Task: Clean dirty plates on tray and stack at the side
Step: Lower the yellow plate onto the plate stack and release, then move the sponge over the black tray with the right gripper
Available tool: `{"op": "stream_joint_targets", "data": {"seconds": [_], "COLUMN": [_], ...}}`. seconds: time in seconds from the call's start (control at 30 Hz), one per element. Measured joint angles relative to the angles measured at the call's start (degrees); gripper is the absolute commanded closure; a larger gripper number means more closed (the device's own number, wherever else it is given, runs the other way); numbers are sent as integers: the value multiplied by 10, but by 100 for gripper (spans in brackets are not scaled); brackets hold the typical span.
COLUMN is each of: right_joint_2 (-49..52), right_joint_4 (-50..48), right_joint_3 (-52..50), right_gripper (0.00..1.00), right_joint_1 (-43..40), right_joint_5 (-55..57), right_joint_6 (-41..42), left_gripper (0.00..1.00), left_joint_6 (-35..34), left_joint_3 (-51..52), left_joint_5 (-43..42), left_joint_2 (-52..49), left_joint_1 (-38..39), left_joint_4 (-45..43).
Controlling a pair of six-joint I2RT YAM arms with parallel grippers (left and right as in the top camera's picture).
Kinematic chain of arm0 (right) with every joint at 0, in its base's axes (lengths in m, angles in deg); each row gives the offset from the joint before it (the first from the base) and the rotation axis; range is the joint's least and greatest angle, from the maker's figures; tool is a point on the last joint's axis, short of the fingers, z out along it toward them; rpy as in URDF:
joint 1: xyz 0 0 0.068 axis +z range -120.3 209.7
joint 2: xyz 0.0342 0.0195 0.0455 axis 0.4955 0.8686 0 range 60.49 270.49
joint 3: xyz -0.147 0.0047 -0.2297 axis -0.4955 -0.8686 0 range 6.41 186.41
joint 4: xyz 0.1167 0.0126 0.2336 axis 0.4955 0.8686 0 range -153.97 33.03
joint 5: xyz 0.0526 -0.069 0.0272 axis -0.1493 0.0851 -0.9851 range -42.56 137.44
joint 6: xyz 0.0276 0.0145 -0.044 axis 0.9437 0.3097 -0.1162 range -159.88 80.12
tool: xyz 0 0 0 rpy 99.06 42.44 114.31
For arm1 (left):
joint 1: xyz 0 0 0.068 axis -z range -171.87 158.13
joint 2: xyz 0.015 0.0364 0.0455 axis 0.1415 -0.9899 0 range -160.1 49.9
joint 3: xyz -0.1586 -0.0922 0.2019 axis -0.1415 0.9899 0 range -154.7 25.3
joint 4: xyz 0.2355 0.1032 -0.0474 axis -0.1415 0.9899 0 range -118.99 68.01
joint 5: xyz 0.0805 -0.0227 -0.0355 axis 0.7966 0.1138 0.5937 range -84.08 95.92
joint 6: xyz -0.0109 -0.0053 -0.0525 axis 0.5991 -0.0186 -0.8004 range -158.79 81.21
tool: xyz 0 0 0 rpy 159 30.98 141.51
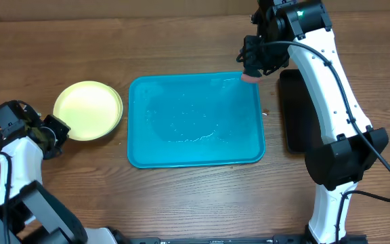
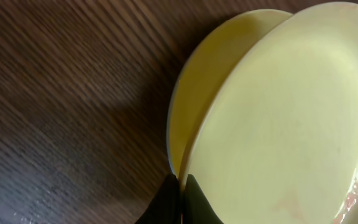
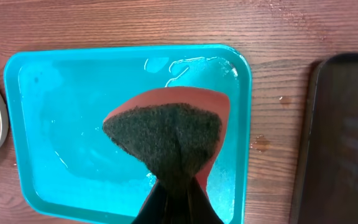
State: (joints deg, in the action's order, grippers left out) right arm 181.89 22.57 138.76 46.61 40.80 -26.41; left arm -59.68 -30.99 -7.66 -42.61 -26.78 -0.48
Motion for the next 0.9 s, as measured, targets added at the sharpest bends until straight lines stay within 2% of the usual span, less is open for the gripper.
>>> {"op": "stream_joint_targets", "data": {"seconds": [0.3,0.37,0.47,0.63,0.77,0.9], "right_joint_2": [0,0,0,0,0,0], "right_joint_4": [0,0,0,0,0,1], "right_joint_3": [0,0,0,0,0,0], "right_gripper": [96,96,96,96,96,96], "right_joint_1": [0,0,0,0,0,0], "right_joint_5": [0,0,0,0,0,0], "right_joint_6": [0,0,0,0,0,0], "left_gripper": [95,91,77,77,73,64], "left_joint_6": [-15,-15,-19,-19,-13,9], "left_joint_3": [1,1,1,1,-5,-54], "left_joint_5": [5,5,0,-47,-84,-94], "left_joint_2": [-67,-68,-68,-68,-68,-70], "left_joint_1": [0,0,0,0,1,8], "left_joint_4": [-67,-73,-75,-75,-48,43]}}
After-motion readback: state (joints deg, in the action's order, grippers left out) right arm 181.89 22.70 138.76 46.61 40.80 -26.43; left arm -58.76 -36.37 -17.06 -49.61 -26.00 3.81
